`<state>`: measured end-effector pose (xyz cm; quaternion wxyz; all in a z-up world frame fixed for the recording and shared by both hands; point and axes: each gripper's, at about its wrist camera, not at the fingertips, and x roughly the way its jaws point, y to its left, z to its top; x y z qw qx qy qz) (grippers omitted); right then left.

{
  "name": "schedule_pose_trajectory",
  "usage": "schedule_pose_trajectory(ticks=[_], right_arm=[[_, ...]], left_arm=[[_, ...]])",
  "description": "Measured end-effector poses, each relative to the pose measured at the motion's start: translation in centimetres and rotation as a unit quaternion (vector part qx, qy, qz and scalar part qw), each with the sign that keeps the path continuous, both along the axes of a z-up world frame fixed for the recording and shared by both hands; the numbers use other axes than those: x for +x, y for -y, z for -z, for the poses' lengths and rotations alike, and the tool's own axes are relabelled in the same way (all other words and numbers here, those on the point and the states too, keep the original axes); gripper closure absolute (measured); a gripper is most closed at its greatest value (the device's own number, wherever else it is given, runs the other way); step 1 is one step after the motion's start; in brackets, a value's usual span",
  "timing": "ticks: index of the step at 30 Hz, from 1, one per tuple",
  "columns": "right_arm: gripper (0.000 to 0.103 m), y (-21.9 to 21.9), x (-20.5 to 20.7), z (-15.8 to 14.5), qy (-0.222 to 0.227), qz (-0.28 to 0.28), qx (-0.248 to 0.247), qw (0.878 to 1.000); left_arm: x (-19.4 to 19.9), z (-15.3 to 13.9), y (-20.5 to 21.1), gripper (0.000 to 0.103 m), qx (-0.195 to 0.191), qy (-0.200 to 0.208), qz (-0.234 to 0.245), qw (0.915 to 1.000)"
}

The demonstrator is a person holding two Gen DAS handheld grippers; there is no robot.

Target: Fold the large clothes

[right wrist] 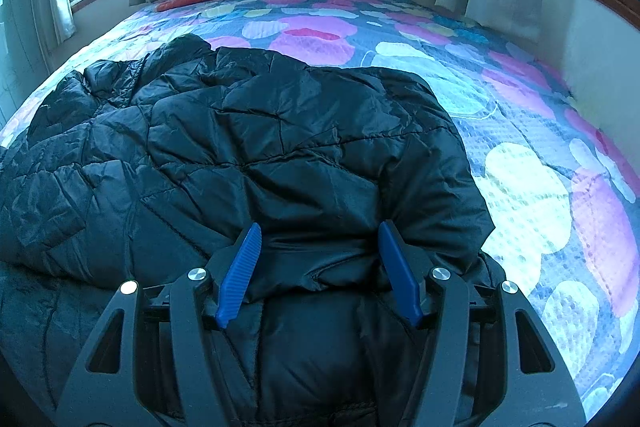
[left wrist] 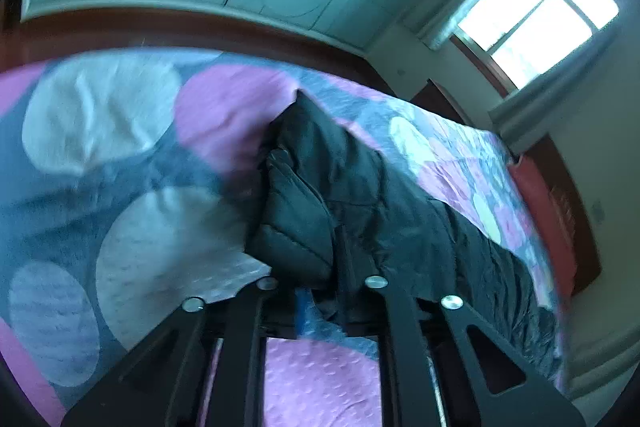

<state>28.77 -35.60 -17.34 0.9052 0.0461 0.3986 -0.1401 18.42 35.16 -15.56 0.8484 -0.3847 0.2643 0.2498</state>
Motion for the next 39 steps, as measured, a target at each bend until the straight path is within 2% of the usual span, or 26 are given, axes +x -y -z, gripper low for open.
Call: schedule_pose_trajectory(ticks=[3, 6, 10, 13, 18, 24, 31, 33, 35, 37, 39], right_arm=[[0.042, 0.1, 0.0, 0.0, 0.000, 0.000, 0.000, 1.000], [0.042, 0.1, 0.0, 0.0, 0.000, 0.000, -0.001, 1.000], [0.042, 0.0, 0.0, 0.0, 0.001, -0.001, 0.002, 1.000], [0.042, 0.0, 0.0, -0.1, 0.002, -0.001, 0.003, 1.000], [0.042, 0.4, 0.0, -0.1, 0.004, -0.001, 0.006, 1.000], [0.042, 0.8, -0.2, -0.3, 0.007, -0.001, 0.011, 1.000], [0.041, 1.3, 0.0, -0.2, 0.010, -0.004, 0.016, 1.000], [0.040, 1.7, 0.1, -0.2, 0.010, -0.005, 0.018, 1.000], [0.038, 1.8, 0.3, -0.2, 0.010, -0.008, 0.018, 1.000], [0.037, 2.0, 0.6, -0.3, 0.009, -0.009, 0.018, 1.000], [0.036, 1.0, 0.2, -0.1, 0.010, -0.008, 0.016, 1.000]], left_arm=[[0.9, -2.3, 1.7, 0.094, 0.046, 0.012, 0.019, 0.9987], [2.3, -5.9, 5.4, 0.094, 0.101, 0.034, 0.067, 0.9920], [5.1, -9.4, 12.1, 0.094, 0.144, 0.057, 0.153, 0.9760], [7.5, -10.7, 17.5, 0.094, 0.166, 0.061, 0.213, 0.9609], [10.2, -11.0, 28.0, 0.094, 0.191, 0.057, 0.313, 0.9286], [12.5, -9.5, 37.7, 0.094, 0.192, 0.051, 0.394, 0.8974], [12.9, -8.8, 46.1, 0.094, 0.186, 0.040, 0.465, 0.8646], [13.1, -7.6, 47.8, 0.090, 0.184, 0.030, 0.484, 0.8548], [12.2, -7.1, 48.8, 0.080, 0.186, 0.024, 0.497, 0.8474], [11.6, -6.9, 49.8, 0.046, 0.189, 0.022, 0.507, 0.8410], [10.7, -7.1, 49.8, 0.036, 0.195, 0.036, 0.506, 0.8394]])
